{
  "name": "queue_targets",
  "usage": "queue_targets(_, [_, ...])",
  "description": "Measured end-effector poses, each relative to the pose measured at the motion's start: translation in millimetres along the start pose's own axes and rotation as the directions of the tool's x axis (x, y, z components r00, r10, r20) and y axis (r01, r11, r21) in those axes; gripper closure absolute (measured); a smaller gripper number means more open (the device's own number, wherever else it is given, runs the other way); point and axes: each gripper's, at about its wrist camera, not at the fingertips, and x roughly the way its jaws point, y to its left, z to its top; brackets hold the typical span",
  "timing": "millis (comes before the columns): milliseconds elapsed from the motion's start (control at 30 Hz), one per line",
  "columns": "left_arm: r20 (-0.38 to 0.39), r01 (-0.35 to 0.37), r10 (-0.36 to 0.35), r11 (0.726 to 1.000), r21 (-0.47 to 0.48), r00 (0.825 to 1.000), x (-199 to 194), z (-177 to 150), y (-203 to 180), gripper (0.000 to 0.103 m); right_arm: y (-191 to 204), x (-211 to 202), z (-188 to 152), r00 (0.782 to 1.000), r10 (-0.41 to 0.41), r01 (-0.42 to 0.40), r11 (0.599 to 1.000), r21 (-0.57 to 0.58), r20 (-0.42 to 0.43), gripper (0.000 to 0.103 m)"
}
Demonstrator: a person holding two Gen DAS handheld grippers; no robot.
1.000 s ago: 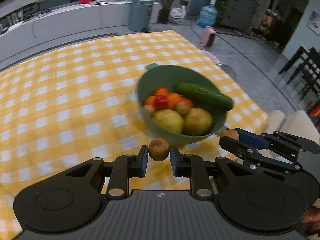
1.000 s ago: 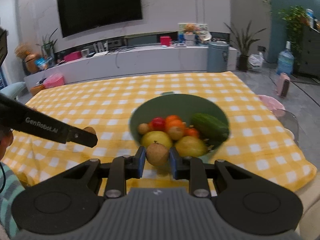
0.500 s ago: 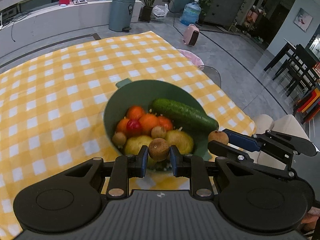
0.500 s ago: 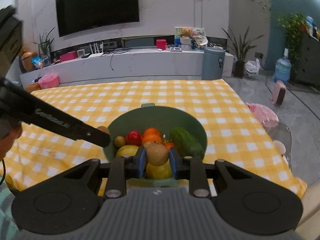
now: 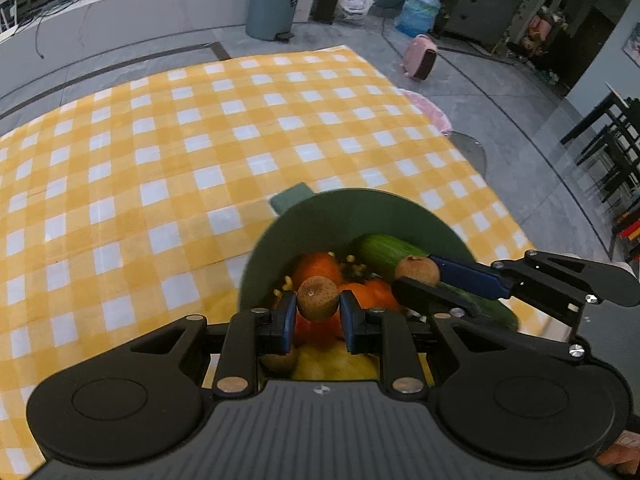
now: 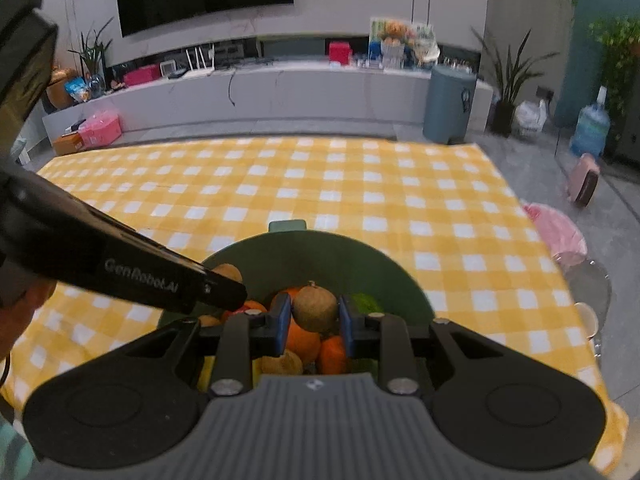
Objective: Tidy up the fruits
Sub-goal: 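Open both tools to drop the brown fruits into the colander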
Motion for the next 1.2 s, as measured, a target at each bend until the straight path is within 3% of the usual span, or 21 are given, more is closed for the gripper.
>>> queue_targets(300, [-0.020,0.011,-0.012,1.000,-0.027,1.000,14,9,16,0.077,4,38,4,0.998,-0.024,0.022,0.999,-0.033,-0.060,0.081])
queue_targets(567, [-0.018,-0.009,0.009,1.000,-0.024,1.000,15,9,17,0.077,2,47,2,0.997,-0.022,0.021,1.000,-0.017,-0.080,0.080])
queue_targets(800, [-0.023,-0.028,0.028,0.999,-0.016,0.999,16,10,13,0.077,-2,19,2,1.000,-0.016,0.016,1.000,0.012,-0.020,0.078])
queue_targets(867, [-0.026,-0.031,0.031,0.999,-0.004,0.999,18,11,10,0.077,-2,6,-1,1.000,-0.025,0.025,1.000,0.006,-0.002,0.072])
queue_targets(1033, [-0.043,-0.107,0.111,0.991,0.085,0.993,31,12,-7,0.077,-6,-22,-14,0.998,-0.058,0.057,0.998,0.024,0.038,0.069])
queue_targets(1200, [-0.089,-0.138,0.144,0.988,0.068,0.986,46,15,-8,0.077,-15,-33,-24,0.996,-0.071,0.067,0.994,0.083,0.049,0.069])
